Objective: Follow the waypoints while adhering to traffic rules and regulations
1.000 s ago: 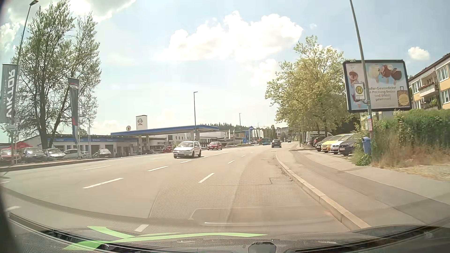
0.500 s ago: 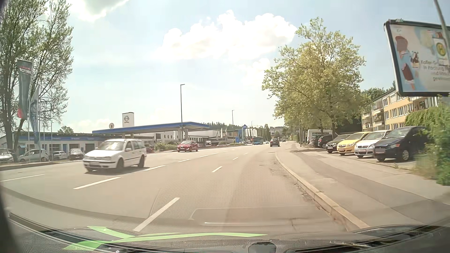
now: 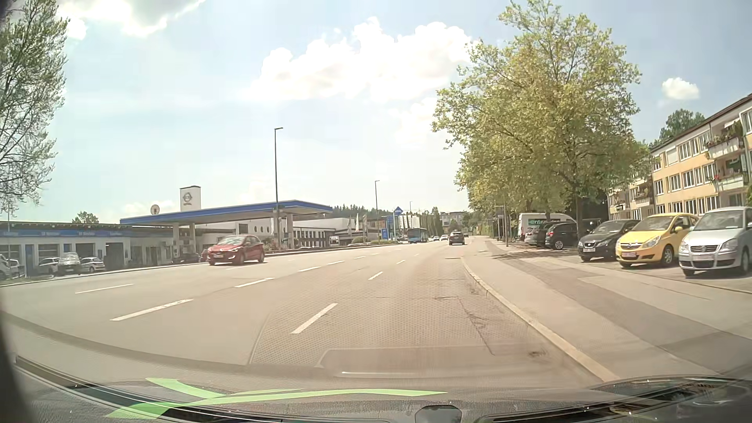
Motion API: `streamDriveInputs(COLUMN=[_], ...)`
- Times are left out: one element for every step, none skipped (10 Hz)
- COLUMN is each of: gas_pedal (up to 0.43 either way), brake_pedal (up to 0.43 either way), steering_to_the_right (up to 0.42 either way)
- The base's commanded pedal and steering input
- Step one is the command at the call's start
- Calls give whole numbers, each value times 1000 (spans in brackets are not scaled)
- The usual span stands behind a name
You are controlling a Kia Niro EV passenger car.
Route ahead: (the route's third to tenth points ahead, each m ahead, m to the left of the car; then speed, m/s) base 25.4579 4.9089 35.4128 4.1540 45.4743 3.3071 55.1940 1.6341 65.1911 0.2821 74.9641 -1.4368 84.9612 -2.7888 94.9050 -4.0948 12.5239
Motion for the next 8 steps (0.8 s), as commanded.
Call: streamDriveInputs(gas_pedal=[177,177,177,177,177,177,177,177], brake_pedal=[0,0,0,0,0,0,0,0], steering_to_the_right=[12,12,12,12,12,12,13,14])
